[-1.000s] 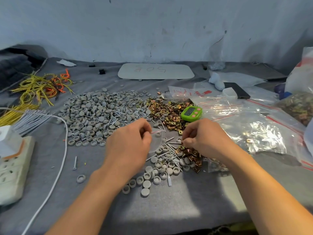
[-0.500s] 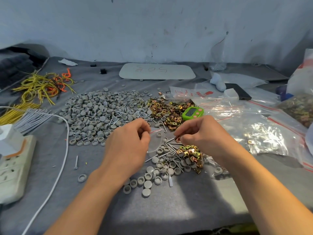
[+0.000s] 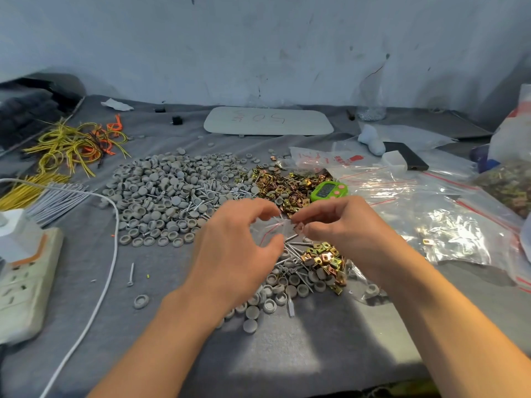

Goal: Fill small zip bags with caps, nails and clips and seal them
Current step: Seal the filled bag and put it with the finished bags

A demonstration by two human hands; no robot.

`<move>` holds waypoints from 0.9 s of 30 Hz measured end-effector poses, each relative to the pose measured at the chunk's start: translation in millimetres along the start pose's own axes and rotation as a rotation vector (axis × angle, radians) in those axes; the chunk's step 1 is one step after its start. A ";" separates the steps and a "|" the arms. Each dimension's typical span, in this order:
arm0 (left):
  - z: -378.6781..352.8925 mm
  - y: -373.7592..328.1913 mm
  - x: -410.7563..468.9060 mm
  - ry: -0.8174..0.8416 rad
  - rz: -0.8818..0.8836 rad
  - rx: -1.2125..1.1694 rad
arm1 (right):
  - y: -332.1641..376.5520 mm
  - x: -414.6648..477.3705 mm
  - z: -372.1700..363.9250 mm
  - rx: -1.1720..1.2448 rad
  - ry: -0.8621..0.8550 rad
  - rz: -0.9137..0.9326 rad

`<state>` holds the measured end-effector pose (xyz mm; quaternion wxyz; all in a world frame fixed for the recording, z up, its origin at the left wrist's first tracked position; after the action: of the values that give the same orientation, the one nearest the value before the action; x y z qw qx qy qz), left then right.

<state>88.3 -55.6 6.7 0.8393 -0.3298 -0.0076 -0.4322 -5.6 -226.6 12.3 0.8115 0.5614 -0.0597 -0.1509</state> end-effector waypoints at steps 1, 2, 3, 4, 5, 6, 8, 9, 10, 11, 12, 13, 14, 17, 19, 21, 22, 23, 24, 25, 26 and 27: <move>-1.4 -3.6 -1.6 0.007 -0.017 -0.018 | 1.5 0.1 -0.7 0.037 0.004 0.016; -3.2 -6.0 -2.3 0.016 -0.008 -0.049 | 2.8 -0.1 -1.1 0.074 0.011 0.034; -5.2 -7.5 -1.8 0.029 0.021 -0.108 | 4.2 -0.7 -1.5 0.103 0.021 0.051; -7.0 -7.9 -0.1 0.046 0.058 -0.202 | 5.2 -1.3 -2.1 0.124 0.033 0.065; -8.8 -6.8 2.6 0.063 0.098 -0.319 | 6.1 -1.9 -3.0 0.143 0.044 0.076; -9.5 -5.0 5.4 0.077 0.134 -0.430 | 7.1 -2.1 -4.4 0.163 0.053 0.087; -9.2 -0.8 10.2 0.093 0.191 -0.601 | 10.2 -3.2 -8.0 0.186 0.066 0.118; -8.5 0.4 11.6 0.101 0.210 -0.660 | 11.9 -4.2 -9.5 0.169 0.069 0.142; -7.9 0.7 12.7 0.109 0.222 -0.705 | 13.8 -5.4 -10.8 0.128 0.068 0.168; -7.6 0.8 13.0 0.117 0.230 -0.746 | 15.7 -6.8 -11.8 0.075 0.062 0.190; -7.2 0.7 13.2 0.124 0.235 -0.788 | 17.6 -7.9 -12.9 0.022 0.050 0.209; -6.4 0.6 13.3 0.127 0.234 -0.831 | 19.7 -8.8 -14.4 -0.020 0.033 0.230; -5.1 0.8 13.2 0.127 0.229 -0.871 | 21.8 -9.1 -16.3 -0.044 0.009 0.250; -1.2 1.6 12.8 0.117 0.207 -0.939 | 25.3 -8.5 -22.2 -0.054 -0.069 0.286; -0.2 1.5 12.0 0.116 0.201 -0.957 | 26.1 -8.9 -24.1 -0.072 -0.116 0.299; 0.6 1.6 10.5 0.123 0.200 -0.946 | 27.9 -10.6 -25.5 -0.115 -0.138 0.329; 1.3 1.9 9.9 0.126 0.196 -0.939 | 29.2 -11.4 -26.8 -0.138 -0.138 0.353; 2.2 2.7 9.7 0.126 0.188 -0.938 | 30.5 -12.2 -28.4 -0.159 -0.136 0.377; 2.9 3.6 10.1 0.127 0.179 -0.941 | 31.8 -12.7 -29.8 -0.177 -0.138 0.394; 3.3 4.7 10.7 0.128 0.173 -0.937 | 32.9 -12.9 -30.9 -0.188 -0.142 0.403; 3.4 5.6 11.3 0.128 0.171 -0.928 | 33.7 -12.5 -32.1 -0.190 -0.145 0.406; 3.5 6.0 11.8 0.125 0.174 -0.917 | 34.2 -12.3 -33.2 -0.185 -0.147 0.407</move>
<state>101.0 -59.7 9.6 0.6388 -0.6394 0.2622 -0.3380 -2.3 -182.1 32.9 0.8667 0.4486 -0.2163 -0.0296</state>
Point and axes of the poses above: each hand's wrist, its own x-axis towards the middle knuckle, its own z-axis out of the back of the hand, y = z × x, the point moved 2 cm from there along x, towards the middle knuckle, and after that the axes turned 12 degrees about y, right-handed, at the moved point
